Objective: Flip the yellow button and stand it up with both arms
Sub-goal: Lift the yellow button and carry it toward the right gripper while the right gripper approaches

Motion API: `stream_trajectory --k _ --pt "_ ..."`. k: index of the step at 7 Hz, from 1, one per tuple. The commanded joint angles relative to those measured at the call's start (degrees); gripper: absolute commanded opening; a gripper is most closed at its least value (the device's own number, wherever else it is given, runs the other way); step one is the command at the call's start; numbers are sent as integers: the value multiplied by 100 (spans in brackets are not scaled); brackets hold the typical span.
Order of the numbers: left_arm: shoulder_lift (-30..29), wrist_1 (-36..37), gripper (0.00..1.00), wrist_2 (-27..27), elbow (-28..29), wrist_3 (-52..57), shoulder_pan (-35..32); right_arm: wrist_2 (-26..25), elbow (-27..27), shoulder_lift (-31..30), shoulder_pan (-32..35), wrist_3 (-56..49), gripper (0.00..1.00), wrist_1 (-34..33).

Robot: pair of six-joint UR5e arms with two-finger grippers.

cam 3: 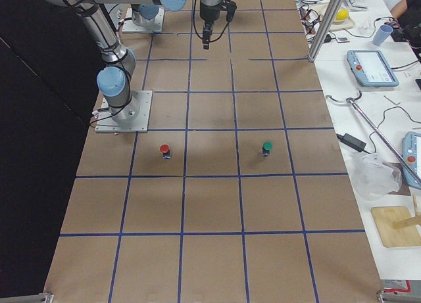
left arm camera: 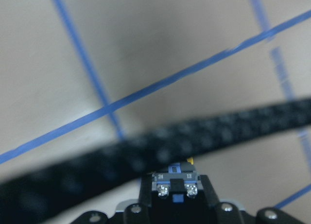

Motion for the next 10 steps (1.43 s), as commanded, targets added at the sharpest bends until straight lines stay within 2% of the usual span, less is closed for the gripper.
stream_trajectory --k 1,2,3,4,6,7,8,9,10 --pt "131 -1000 26 -1769 605 -1290 -945 1284 -386 34 -17 2051 100 577" --pt "106 -1009 22 -2560 562 -1702 -1192 1865 -703 43 -69 2420 100 1104" --pt "149 -1010 21 -3665 544 -2377 -1334 2419 -836 43 -165 2807 100 1405" --pt "271 -1018 21 -4302 544 -2775 -1440 3129 -820 43 -305 3498 100 1451" --pt "727 -992 21 -5499 177 -3225 -1695 4186 -768 104 -438 3663 100 1591" --pt "756 -966 21 -6261 1 -3271 -1696 4678 -767 122 -691 3663 100 1958" --pt "773 -931 21 -6338 -96 -3280 -1748 5301 -767 122 -998 3672 100 2362" --pt "800 -939 21 -6626 -124 -3315 -1914 5560 -767 148 -1114 3672 100 2505" --pt "791 -922 21 -6638 -98 -3411 -2098 5841 -767 148 -1098 3742 100 2541"
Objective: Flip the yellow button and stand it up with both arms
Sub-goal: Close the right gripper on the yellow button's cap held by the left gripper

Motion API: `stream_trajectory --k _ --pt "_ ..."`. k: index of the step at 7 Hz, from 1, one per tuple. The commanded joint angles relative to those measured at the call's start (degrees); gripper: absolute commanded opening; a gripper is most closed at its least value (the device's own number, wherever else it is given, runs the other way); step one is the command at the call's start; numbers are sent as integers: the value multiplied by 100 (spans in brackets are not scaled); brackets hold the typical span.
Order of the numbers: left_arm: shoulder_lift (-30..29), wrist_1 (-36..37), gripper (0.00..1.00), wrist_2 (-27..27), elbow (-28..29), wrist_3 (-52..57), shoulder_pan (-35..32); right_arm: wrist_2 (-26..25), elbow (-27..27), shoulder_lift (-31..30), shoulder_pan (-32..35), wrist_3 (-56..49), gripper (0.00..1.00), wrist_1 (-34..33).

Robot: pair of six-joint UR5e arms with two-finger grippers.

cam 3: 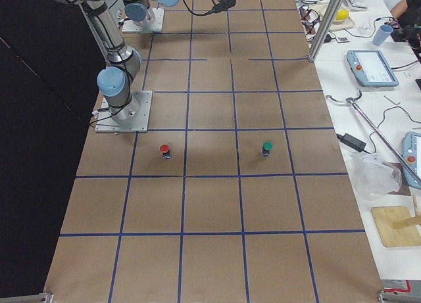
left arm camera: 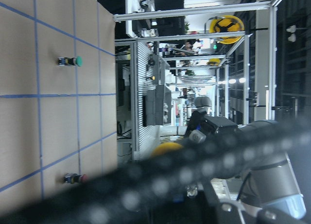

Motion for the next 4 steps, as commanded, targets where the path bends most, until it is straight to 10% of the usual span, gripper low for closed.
stream_trajectory --k 1,4 --pt "7 14 21 -168 -23 -95 -374 836 0 -17 -26 480 100 104" --pt "-37 -3 21 -528 -32 -95 -429 807 141 -52 53 519 100 200"
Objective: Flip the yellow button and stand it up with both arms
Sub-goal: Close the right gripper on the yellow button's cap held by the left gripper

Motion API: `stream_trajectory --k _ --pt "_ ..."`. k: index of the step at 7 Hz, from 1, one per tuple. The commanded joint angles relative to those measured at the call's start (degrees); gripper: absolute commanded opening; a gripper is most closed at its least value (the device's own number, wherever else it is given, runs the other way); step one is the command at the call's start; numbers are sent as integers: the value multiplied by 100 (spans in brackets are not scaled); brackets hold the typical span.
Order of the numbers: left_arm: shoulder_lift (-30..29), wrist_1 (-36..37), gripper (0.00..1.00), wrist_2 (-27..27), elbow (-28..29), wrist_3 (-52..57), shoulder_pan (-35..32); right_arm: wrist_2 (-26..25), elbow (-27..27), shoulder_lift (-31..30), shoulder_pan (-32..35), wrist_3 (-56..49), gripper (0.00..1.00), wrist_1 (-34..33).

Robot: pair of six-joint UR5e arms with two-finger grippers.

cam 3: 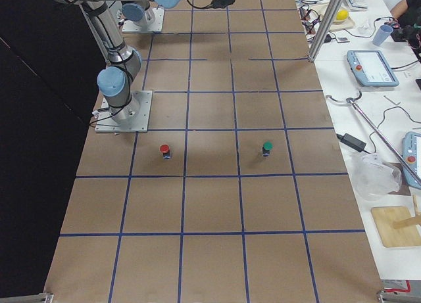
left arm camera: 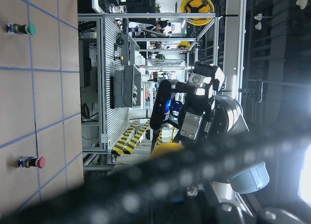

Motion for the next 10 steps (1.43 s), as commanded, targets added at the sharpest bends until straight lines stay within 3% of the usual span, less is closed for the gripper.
stream_trajectory --k 1,4,8,9,10 --pt "-3 1 21 -83 3 -10 -22 -47 54 -16 3 21 100 147" --pt "-3 97 19 -101 3 -2 -49 -56 54 -279 11 21 100 638" --pt "-3 282 19 -92 -50 -1 -49 -12 54 -359 38 12 98 657" --pt "23 274 19 -92 -50 -2 -40 14 54 -350 38 12 88 666" --pt "32 274 19 -92 -50 -2 -40 23 54 -341 29 3 69 666"
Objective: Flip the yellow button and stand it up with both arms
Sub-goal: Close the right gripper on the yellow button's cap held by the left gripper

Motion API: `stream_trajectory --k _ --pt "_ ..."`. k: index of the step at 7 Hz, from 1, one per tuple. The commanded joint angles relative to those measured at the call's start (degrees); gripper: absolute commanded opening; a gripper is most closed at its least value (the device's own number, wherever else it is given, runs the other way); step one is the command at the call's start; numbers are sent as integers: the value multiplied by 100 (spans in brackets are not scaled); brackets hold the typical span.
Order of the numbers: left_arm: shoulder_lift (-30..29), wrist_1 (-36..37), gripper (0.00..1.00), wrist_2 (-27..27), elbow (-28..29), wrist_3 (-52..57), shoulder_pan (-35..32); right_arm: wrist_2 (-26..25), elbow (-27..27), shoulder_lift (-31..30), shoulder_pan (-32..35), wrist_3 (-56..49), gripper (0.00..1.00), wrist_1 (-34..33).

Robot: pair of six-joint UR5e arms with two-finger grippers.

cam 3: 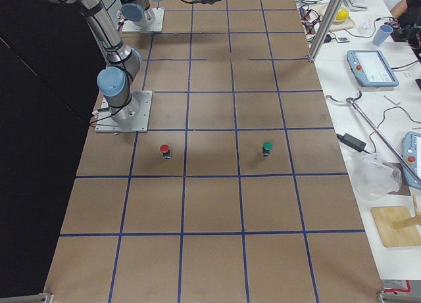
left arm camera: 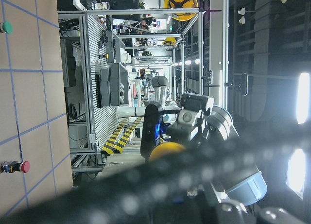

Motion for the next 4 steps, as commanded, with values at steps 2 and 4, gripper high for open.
stream_trajectory --k 2,4 --pt "23 -1 19 0 -2 -1 -5 7 0 6 -32 -8 32 4" --pt "23 -1 19 0 -2 -1 -5 7 0 6 -41 -16 27 4"
